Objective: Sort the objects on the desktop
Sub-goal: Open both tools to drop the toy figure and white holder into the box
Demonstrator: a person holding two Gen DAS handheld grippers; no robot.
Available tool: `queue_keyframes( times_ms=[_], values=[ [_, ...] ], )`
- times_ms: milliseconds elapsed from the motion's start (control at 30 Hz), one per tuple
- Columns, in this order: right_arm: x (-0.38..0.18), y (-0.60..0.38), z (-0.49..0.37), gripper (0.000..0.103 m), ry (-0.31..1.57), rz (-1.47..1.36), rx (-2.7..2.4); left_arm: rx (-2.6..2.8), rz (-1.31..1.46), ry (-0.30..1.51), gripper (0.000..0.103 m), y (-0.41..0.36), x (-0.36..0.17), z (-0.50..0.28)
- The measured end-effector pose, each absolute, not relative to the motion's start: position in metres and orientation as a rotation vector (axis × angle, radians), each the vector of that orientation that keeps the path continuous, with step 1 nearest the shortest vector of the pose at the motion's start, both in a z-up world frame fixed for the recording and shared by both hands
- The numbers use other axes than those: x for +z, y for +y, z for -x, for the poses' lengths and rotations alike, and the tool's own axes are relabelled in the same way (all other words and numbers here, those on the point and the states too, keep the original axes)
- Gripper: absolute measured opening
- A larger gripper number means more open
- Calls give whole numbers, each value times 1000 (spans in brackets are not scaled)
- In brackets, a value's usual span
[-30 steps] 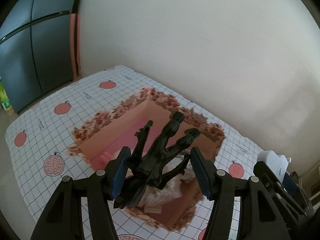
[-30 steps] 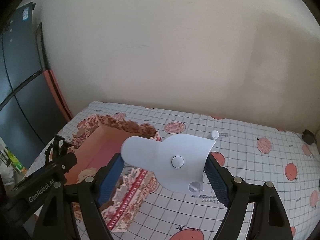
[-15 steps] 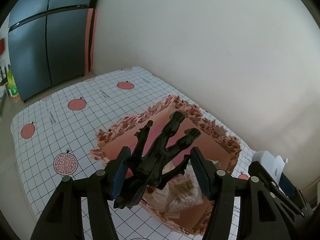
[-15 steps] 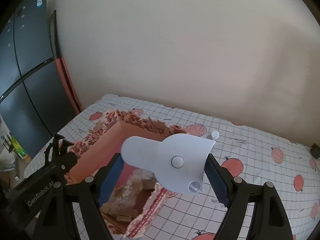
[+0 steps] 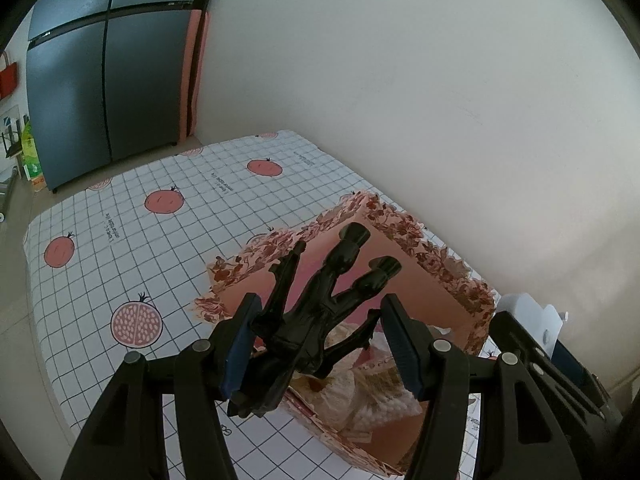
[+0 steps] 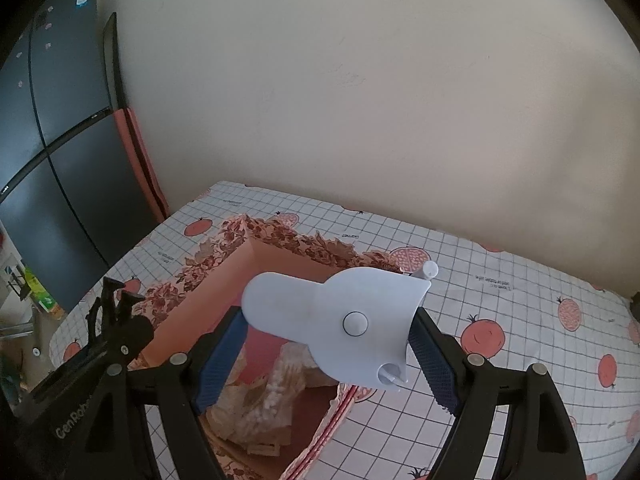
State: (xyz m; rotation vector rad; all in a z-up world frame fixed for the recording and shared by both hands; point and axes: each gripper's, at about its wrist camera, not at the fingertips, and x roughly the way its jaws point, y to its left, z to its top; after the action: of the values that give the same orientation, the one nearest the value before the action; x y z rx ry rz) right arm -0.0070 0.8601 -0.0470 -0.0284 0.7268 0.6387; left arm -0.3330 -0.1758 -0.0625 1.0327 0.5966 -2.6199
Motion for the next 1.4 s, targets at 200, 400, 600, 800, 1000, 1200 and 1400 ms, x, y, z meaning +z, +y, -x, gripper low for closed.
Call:
queue_keyframes(
  times_ms=[200, 400, 600, 800, 1000, 1200, 1400],
  values=[
    [-52, 865, 2, 84, 745, 24, 624, -2595, -1038, 620, 63, -177, -68, 335],
    [-62, 872, -6, 84, 782, 16, 617, -2575, -1061, 600, 63, -177, -74, 339],
    [-69, 875, -12, 84, 815, 1, 605, -2563, -1075, 609, 63, -178, -80, 342],
    [-74, 880, -18, 84, 833, -6, 596, -2551, -1089, 604, 63, -179, -83, 343],
    [-76, 883, -21, 84, 846, -3, 583, -2554, -1095, 598, 63, -178, -83, 344],
    [-78, 887, -23, 85, 853, -6, 586, -2551, -1108, 588, 63, -177, -84, 345],
    [-77, 886, -25, 86, 846, -18, 579, -2546, -1121, 582, 64, -178, -85, 346]
  ],
)
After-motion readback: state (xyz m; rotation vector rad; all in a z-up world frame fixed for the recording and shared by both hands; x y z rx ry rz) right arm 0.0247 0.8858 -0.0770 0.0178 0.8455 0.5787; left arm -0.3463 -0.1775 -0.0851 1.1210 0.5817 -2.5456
